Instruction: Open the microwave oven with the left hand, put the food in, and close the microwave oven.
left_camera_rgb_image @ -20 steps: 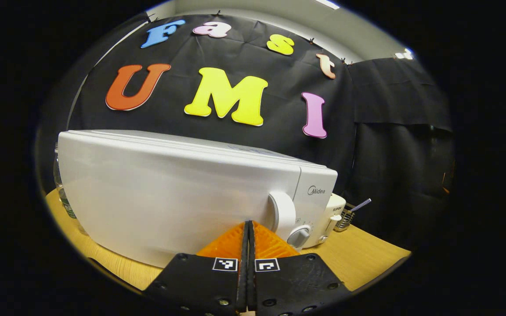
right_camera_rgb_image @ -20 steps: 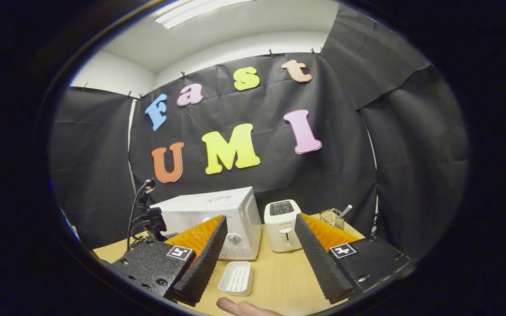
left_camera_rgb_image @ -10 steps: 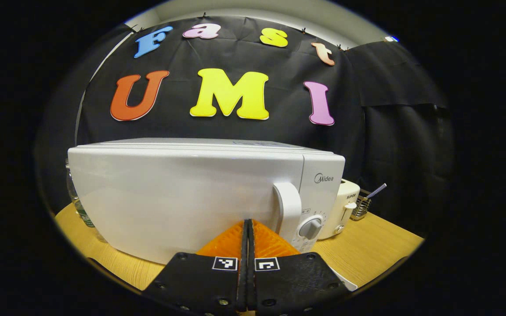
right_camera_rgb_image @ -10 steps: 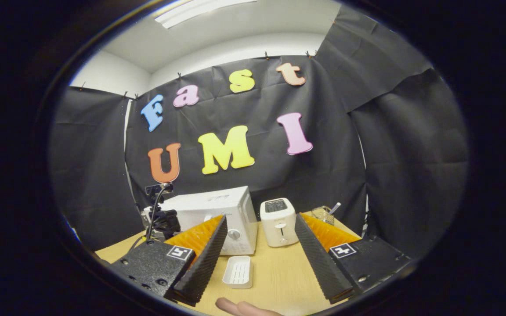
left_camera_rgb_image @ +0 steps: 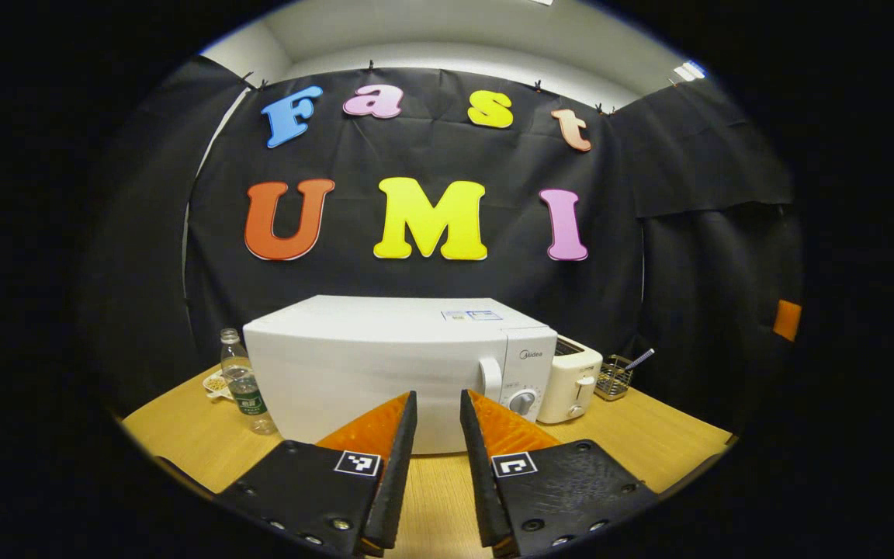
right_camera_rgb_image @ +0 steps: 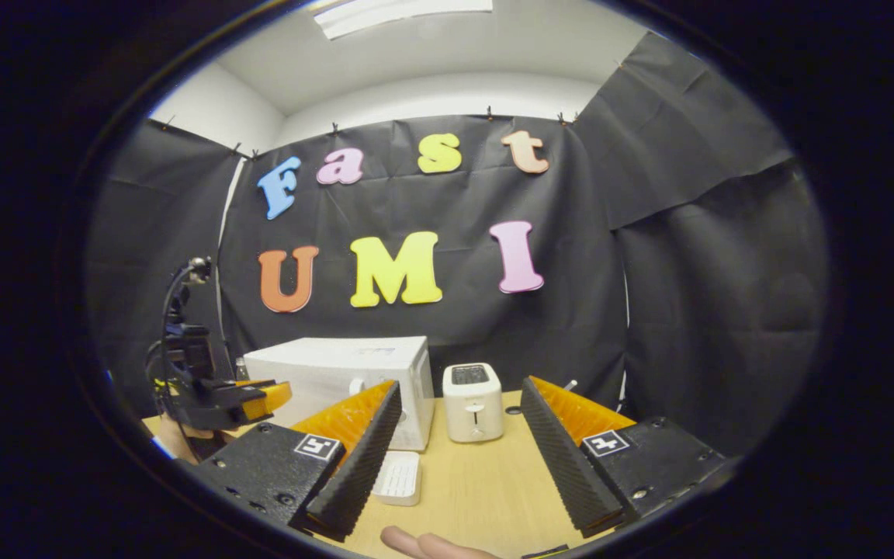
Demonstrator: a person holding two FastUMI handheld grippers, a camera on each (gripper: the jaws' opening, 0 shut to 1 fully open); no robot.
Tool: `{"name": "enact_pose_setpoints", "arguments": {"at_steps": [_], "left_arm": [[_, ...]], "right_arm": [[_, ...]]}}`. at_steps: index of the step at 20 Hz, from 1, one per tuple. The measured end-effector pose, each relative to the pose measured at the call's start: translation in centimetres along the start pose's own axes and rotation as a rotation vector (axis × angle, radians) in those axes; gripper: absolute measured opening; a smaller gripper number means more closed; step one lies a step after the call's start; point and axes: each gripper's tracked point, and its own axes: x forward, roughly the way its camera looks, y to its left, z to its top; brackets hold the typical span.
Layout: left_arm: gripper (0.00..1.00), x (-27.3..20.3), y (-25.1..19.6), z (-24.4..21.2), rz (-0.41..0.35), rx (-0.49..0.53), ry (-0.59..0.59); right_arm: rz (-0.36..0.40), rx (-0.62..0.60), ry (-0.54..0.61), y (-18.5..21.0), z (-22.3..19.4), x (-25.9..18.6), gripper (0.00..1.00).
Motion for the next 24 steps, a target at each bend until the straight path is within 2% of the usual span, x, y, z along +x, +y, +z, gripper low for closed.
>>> {"name": "enact_pose_setpoints", "arguments": {"at_steps": [1, 3, 4, 7, 15, 19, 24], "left_arm": [[0.32, -1.8, 0.0, 0.4, 0.003, 0.002, 0.0], [0.91, -3.7, 0.2, 1.3, 0.026, 0.019, -0.006], [0.96, -5.5, 0.7, 2.0, 0.059, 0.032, -0.011], [0.97, -9.1, 1.2, 3.6, 0.115, 0.05, -0.021], [0.96, -18.6, -0.6, 7.6, 0.094, 0.09, -0.064], [0.96, -21.9, 1.4, 8.0, 0.182, 0.075, -0.053], [0.96, -24.1, 1.1, 9.1, 0.155, 0.045, -0.118]], "right_arm": [[0.0, 0.001, 0.001, 0.1, 0.0, -0.2, 0.98], [-0.001, 0.006, -0.006, 0.3, 0.5, -0.8, 0.98], [0.001, 0.007, -0.01, 0.5, 0.7, -1.1, 0.98], [-0.002, -0.003, -0.031, 0.9, 1.9, -2.3, 0.98], [-0.044, -0.077, -0.06, 1.6, 5.9, -6.0, 0.98], [-0.078, -0.134, -0.084, 1.7, 7.4, -7.9, 0.99], [-0.071, -0.138, -0.085, 2.7, 7.1, -9.8, 0.99]]}}
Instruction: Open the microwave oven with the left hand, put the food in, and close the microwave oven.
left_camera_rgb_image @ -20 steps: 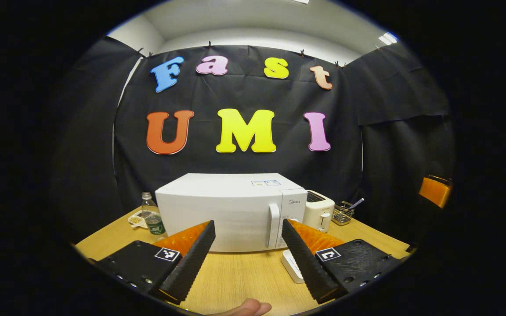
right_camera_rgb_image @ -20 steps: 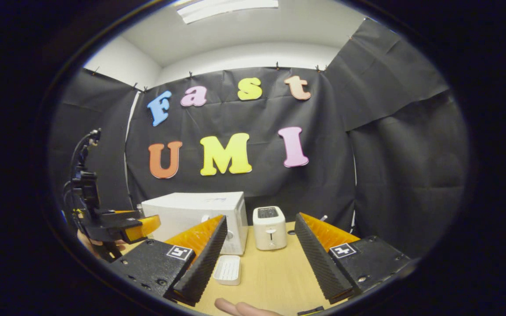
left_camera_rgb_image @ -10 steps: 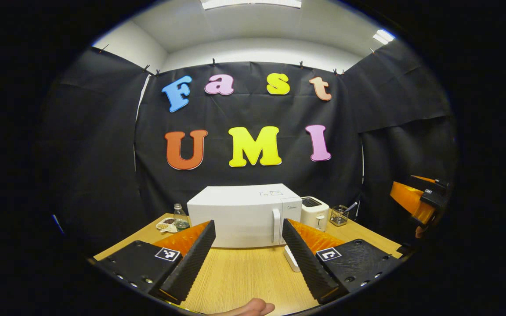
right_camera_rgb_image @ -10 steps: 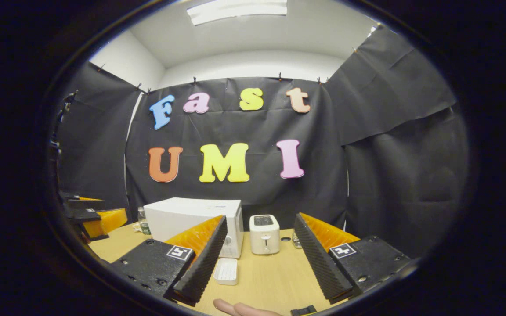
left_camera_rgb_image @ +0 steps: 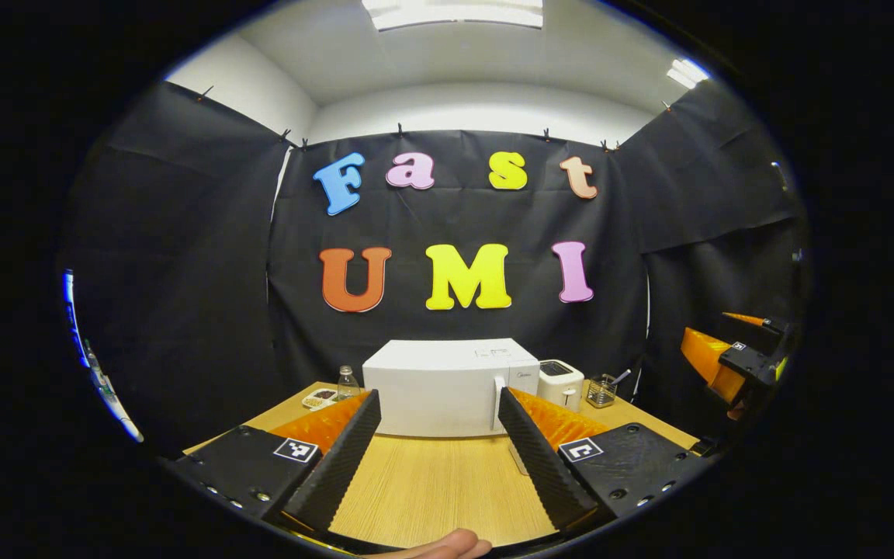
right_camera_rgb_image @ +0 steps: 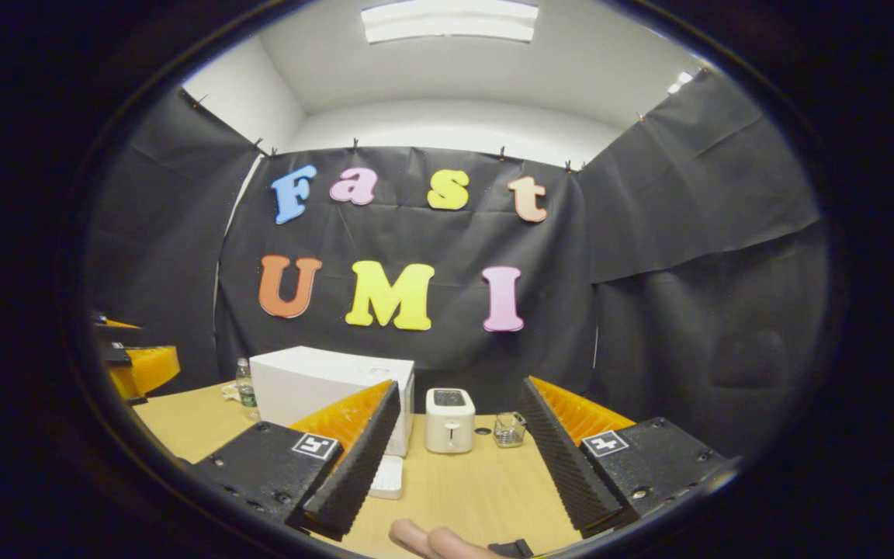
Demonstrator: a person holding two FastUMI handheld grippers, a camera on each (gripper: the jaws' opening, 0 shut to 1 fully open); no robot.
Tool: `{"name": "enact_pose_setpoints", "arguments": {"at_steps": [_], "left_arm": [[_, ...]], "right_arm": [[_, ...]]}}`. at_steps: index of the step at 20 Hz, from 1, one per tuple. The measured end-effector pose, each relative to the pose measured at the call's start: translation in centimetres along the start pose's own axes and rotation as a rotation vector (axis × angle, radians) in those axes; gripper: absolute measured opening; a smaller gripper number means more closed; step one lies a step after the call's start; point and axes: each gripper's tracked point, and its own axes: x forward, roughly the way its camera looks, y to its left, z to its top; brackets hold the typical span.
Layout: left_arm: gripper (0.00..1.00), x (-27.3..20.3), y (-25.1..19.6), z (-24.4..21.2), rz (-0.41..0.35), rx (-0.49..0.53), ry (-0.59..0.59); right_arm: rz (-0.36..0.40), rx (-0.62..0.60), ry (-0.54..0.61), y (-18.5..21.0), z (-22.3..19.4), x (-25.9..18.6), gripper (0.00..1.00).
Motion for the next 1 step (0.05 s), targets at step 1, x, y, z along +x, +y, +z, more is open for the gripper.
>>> {"name": "enact_pose_setpoints", "arguments": {"at_steps": [1], "left_arm": [[0.96, -0.23, 0.19, 0.14, 0.001, 0.003, -0.011]], "right_arm": [[0.0, 0.001, 0.005, 0.02, -0.16, -0.17, 0.87]]}}
